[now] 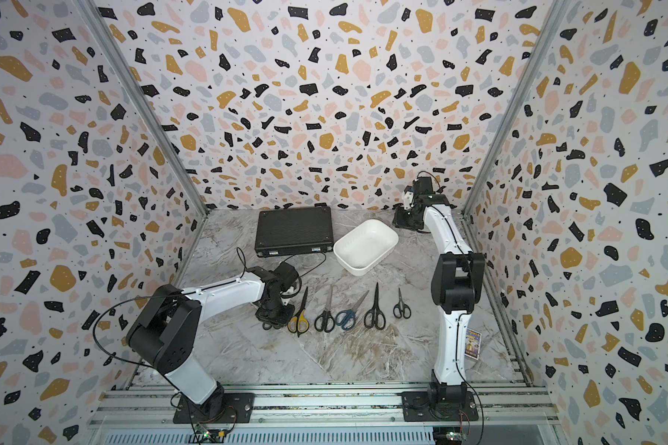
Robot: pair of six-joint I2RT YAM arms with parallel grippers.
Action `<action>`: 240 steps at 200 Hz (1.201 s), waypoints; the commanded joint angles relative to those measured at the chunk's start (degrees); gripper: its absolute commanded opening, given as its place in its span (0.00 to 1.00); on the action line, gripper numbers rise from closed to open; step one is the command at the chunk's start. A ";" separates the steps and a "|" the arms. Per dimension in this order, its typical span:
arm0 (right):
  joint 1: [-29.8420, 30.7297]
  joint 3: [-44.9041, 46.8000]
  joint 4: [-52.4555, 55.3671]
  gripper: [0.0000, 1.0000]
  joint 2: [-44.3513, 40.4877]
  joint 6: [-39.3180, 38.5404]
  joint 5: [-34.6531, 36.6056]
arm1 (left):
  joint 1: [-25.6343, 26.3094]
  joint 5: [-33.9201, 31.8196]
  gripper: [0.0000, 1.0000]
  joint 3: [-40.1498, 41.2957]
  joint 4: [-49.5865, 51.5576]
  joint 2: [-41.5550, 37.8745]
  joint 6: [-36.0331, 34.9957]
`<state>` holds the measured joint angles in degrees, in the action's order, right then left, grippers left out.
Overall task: Take the scissors out of the storage box
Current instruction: Place the scissors at the center of the board, then adjust the scissors at the center of the board.
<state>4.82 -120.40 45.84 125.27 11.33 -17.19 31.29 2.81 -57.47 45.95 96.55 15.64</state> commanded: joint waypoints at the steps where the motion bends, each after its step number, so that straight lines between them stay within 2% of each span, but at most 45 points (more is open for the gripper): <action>1: 0.33 -2.44 1.70 0.40 -0.85 -0.96 -0.40 | 0.00 0.54 0.05 0.13 2.09 -0.29 0.92; 9: 0.28 -2.42 1.82 0.40 -0.78 -1.07 -0.34 | 0.00 -0.14 0.16 -0.37 2.62 -0.67 1.06; 42: 0.41 -2.41 1.83 0.40 -0.81 -1.16 -0.28 | 0.00 -3.19 0.29 -5.74 6.56 -2.58 0.12; 82: 0.45 -1.85 3.09 0.40 -1.75 -2.50 0.32 | 0.00 -3.39 0.30 -14.39 10.85 -4.66 -0.66; 105: 0.39 2.36 2.50 0.40 -4.41 -3.06 0.99 | 0.94 0.64 0.30 -19.81 9.83 -4.38 -0.78; 135: 0.45 9.93 0.96 0.40 -9.33 -3.04 2.09 | 9.76 2.63 0.30 -26.19 7.36 -0.47 -4.36; 158: 0.32 15.31 0.30 0.40 -13.27 -3.64 3.93 | 16.55 -0.11 0.33 -29.47 6.51 4.13 -9.04; 193: -0.42 19.92 0.30 0.41 -17.45 -3.69 5.90 | 18.57 -1.18 0.36 -26.43 1.25 7.42 -7.22; 213: -1.23 22.49 -0.38 0.44 -19.33 -3.70 6.60 | 19.26 -1.24 0.42 -24.69 -1.63 8.22 -7.20; 240: -1.91 24.89 -1.63 0.46 -20.68 -3.92 7.66 | 21.88 -1.88 0.43 -24.85 -3.09 10.84 -7.76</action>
<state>3.70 -97.08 44.91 106.98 8.10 -11.57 50.89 2.00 -82.26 46.19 106.02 8.73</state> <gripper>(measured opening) 0.453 0.430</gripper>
